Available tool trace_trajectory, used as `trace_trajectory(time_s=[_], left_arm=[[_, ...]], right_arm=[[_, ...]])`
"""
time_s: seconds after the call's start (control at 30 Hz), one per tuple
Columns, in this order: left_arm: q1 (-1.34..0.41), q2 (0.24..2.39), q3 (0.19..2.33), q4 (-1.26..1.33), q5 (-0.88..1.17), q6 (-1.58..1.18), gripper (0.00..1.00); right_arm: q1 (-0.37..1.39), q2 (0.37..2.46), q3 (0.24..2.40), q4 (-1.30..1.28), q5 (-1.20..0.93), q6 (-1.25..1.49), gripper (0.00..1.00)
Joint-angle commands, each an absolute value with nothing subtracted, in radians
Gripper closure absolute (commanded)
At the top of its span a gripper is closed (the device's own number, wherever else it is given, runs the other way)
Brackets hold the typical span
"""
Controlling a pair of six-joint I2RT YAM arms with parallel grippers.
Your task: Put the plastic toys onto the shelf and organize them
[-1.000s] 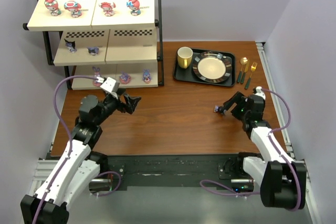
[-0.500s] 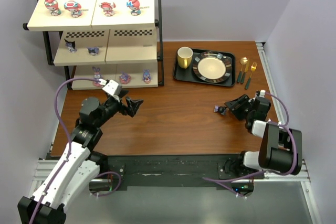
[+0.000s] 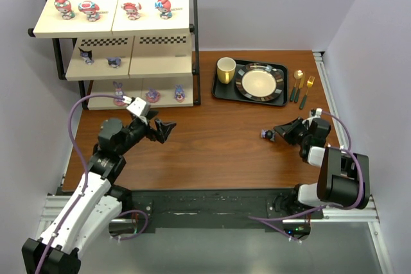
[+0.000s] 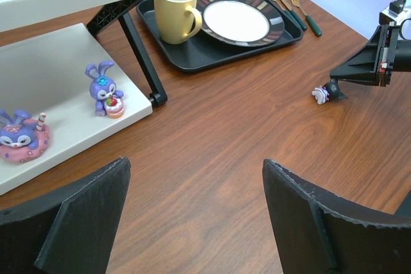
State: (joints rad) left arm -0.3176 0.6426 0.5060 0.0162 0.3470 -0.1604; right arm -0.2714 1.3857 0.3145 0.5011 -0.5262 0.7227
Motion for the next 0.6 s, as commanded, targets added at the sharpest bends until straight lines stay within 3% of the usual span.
trace_trajectory(time_s=[0.0, 0.07, 0.33, 0.57], left_arm=[[-0.325, 0.650, 0.508, 0.034, 0.387, -0.147, 0.12], [-0.327, 0.657, 0.509, 0.038, 0.399, -0.150, 0.12], [-0.328, 0.681, 0.500, 0.069, 0.452, -0.179, 0.12], [-0.397, 0.730, 0.505, 0.123, 0.431, -0.221, 0.12]], right_arm=[[-0.273, 1.338, 0.301, 0.496, -0.563, 0.715, 0.95], [-0.270, 1.318, 0.298, 0.477, -0.566, 0.716, 1.00], [-0.192, 1.123, 0.334, 0.185, -0.447, 0.713, 1.00], [0.174, 1.003, 0.448, -0.083, -0.082, 0.842, 1.00]])
